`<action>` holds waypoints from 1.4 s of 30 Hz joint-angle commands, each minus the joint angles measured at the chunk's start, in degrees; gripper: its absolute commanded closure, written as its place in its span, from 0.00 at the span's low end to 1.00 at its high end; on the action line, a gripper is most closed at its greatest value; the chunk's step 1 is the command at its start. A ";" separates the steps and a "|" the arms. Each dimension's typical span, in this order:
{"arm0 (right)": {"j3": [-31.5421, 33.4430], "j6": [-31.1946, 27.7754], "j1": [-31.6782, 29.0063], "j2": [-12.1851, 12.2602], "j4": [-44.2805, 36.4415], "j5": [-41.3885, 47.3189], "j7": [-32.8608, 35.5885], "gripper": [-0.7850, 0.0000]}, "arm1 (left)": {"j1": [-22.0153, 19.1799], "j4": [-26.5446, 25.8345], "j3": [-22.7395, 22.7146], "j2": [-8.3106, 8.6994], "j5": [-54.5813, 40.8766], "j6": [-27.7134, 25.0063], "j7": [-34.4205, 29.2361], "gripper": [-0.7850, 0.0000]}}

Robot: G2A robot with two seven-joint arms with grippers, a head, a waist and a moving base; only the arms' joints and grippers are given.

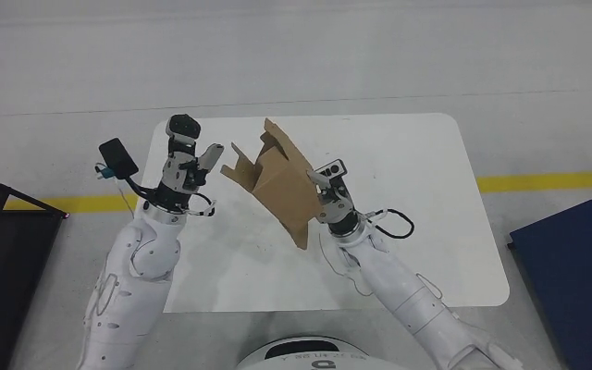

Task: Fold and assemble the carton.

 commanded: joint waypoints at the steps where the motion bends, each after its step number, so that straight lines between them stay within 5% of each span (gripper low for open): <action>1: 0.44 0.14 -0.36 -0.02 -0.27 -0.27 -0.04 1.00 | -0.39 0.12 0.50 -0.05 1.84 -0.04 -0.22 0.00; 26: 0.94 3.13 -0.22 -1.86 0.17 -1.85 1.35 1.00 | -3.16 5.12 2.67 -0.32 12.54 -1.41 0.36 0.00; 42: 2.98 2.07 -0.17 -2.01 1.43 -9.64 -0.50 1.00 | -2.14 0.88 -0.98 -0.07 9.63 -2.09 -1.05 0.00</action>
